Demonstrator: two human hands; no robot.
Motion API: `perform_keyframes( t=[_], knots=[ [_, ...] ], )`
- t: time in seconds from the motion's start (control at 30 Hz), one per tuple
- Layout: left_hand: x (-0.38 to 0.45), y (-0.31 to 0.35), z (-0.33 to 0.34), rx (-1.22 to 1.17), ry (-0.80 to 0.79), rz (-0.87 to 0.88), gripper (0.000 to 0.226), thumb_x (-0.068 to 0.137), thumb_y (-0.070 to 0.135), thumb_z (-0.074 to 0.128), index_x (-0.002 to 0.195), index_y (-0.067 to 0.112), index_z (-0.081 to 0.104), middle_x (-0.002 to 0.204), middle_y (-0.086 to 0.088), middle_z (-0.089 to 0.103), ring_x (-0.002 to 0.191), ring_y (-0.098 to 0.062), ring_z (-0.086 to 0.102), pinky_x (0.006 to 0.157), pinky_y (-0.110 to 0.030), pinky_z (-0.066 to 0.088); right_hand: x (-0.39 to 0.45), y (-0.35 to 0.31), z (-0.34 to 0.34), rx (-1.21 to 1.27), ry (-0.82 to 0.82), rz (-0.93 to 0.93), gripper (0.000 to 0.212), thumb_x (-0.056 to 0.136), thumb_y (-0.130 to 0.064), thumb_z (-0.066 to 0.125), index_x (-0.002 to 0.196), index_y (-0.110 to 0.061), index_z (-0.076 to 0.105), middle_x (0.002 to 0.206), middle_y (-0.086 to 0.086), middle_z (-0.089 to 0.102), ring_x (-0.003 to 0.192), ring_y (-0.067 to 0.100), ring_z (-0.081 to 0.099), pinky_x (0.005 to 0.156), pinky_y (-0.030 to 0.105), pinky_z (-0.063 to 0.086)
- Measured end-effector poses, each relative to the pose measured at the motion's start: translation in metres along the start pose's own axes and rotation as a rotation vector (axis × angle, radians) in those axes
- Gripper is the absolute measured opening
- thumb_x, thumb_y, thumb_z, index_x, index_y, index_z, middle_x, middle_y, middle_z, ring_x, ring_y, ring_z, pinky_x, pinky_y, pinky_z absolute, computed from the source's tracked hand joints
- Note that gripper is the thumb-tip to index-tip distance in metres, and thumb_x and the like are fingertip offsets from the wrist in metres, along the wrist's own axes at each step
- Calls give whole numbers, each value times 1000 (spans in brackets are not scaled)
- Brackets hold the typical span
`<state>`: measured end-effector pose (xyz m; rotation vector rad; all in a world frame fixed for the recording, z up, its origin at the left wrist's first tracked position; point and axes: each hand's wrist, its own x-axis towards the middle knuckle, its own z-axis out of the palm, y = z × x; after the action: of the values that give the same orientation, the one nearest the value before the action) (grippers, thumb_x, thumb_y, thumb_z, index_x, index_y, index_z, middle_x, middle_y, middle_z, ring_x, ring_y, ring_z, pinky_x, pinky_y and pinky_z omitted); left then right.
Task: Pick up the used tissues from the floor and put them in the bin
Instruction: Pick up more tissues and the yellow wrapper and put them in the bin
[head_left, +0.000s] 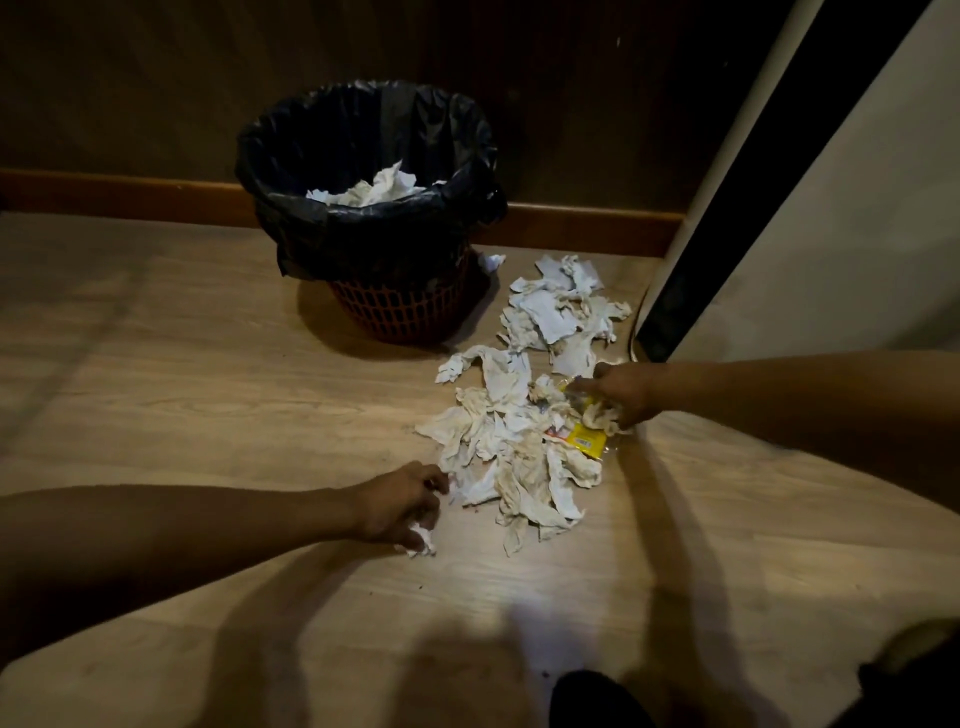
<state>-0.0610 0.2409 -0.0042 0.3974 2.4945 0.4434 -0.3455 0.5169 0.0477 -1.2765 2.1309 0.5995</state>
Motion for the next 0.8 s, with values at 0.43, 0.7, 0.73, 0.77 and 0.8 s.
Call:
perform_keyframes(
  t=[0.43, 0.7, 0.73, 0.77, 0.8],
  knots=[
    [46, 8, -81, -208, 612, -80, 58, 77, 29, 79, 123, 18, 44, 124, -1, 35, 98, -18, 57, 73, -26, 57, 23, -9, -46, 248, 202, -39, 23, 79, -15, 77, 101, -12, 74, 98, 7, 73, 91, 23, 68, 73, 27, 49],
    [120, 0, -89, 10, 259, -253, 96, 77, 11, 75, 153, 33, 20, 160, -16, 15, 141, -36, 37, 103, -43, 47, 52, 14, -113, 416, 357, 125, 20, 80, -5, 73, 101, -5, 74, 101, 13, 73, 85, 25, 69, 71, 33, 57],
    [125, 0, -87, 40, 233, -264, 80, 79, 10, 71, 149, 24, 34, 154, -18, 29, 136, -36, 42, 103, -41, 47, 60, 16, -113, 415, 383, 158, 20, 82, -7, 72, 102, -7, 73, 104, 14, 71, 84, 26, 69, 68, 33, 57],
    [128, 0, -86, 65, 235, -258, 64, 80, 10, 68, 140, 17, 47, 144, -19, 42, 129, -36, 49, 100, -39, 47, 66, 19, -113, 404, 395, 191, 22, 83, -10, 72, 104, -8, 71, 107, 14, 68, 85, 27, 68, 67, 33, 57],
    [130, -1, -85, 70, 265, -245, 53, 79, 11, 67, 130, 12, 56, 132, -18, 51, 122, -36, 54, 95, -36, 48, 74, 22, -111, 386, 397, 214, 26, 83, -14, 73, 108, -10, 69, 111, 15, 65, 89, 29, 67, 69, 35, 57]
  ],
)
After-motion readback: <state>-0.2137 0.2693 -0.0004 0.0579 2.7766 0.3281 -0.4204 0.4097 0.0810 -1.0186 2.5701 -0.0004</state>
